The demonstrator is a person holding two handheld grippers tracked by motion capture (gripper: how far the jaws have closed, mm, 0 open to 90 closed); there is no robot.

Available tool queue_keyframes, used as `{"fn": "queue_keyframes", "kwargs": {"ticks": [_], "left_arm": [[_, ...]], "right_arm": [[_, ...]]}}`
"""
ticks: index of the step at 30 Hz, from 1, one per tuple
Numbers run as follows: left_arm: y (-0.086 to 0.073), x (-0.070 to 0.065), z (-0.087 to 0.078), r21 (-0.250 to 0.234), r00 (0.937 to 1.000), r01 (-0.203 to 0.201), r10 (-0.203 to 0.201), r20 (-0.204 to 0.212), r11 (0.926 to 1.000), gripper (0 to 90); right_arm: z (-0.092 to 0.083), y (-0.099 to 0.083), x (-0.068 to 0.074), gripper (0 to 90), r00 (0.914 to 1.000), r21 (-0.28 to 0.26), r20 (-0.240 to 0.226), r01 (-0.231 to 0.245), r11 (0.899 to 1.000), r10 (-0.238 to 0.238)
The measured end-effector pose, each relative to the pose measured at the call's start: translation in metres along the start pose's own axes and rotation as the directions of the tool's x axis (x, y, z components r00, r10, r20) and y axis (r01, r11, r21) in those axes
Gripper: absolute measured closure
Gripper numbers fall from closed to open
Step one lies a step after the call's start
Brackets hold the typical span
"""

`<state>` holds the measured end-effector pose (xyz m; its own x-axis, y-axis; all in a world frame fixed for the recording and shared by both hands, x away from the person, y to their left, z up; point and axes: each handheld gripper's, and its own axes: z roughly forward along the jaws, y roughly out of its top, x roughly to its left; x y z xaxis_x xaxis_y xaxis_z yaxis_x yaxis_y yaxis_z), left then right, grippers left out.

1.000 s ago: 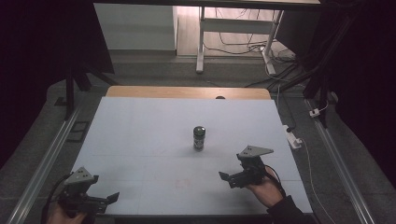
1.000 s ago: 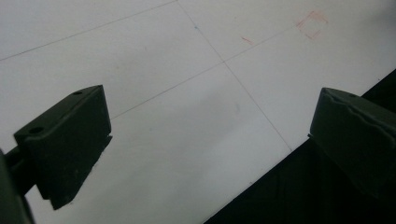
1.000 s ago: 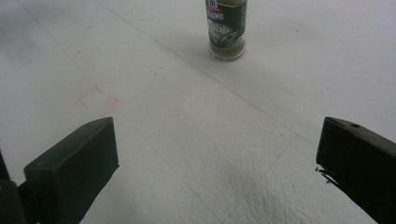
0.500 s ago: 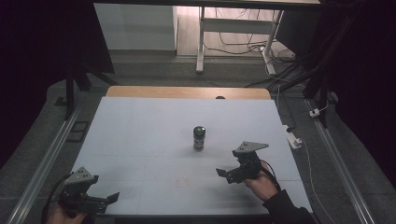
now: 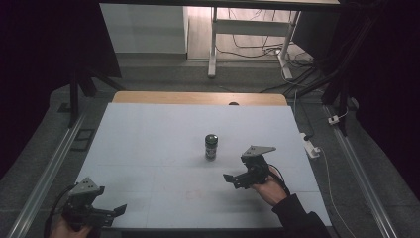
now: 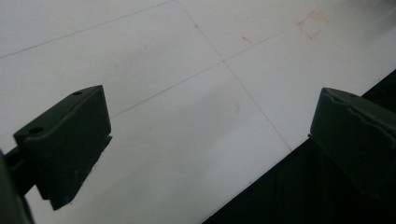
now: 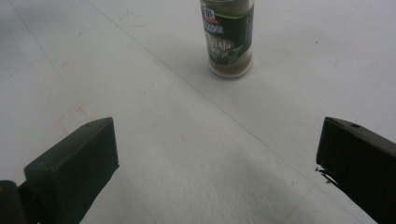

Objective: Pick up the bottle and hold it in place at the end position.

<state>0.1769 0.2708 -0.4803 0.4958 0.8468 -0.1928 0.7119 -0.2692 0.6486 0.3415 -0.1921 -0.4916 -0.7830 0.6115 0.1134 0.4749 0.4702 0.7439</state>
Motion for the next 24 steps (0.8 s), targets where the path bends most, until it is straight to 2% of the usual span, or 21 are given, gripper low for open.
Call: {"fn": "queue_keyframes", "kwargs": {"ticks": [9,14,16,22,24], "left_arm": [[0.000,0.000,0.000,0.002,1.0000,0.000,0.000,-0.001,1.0000,0.0],[0.000,0.000,0.000,0.004,1.0000,0.002,-0.002,0.001,1.0000,0.0],[0.000,0.000,0.000,0.002,1.0000,0.004,-0.004,0.004,1.0000,0.0],[0.000,0.001,0.000,0.004,1.0000,0.006,-0.006,0.005,1.0000,0.0],[0.000,0.001,0.000,0.004,1.0000,0.006,-0.006,0.005,1.0000,0.0]], "right_arm": [[0.015,0.008,-0.001,0.0,0.9998,0.005,-0.015,0.013,1.000,-0.013],[0.021,0.013,-0.002,0.0,0.9997,0.003,-0.021,-0.010,1.000,0.010],[0.026,0.016,-0.003,0.0,0.9997,0.006,-0.023,0.004,1.000,-0.004],[0.036,0.021,-0.007,0.0,0.9998,0.006,-0.021,0.006,1.000,-0.006],[0.042,0.025,-0.008,0.0,0.9996,0.009,-0.016,0.023,1.000,-0.023]]}}
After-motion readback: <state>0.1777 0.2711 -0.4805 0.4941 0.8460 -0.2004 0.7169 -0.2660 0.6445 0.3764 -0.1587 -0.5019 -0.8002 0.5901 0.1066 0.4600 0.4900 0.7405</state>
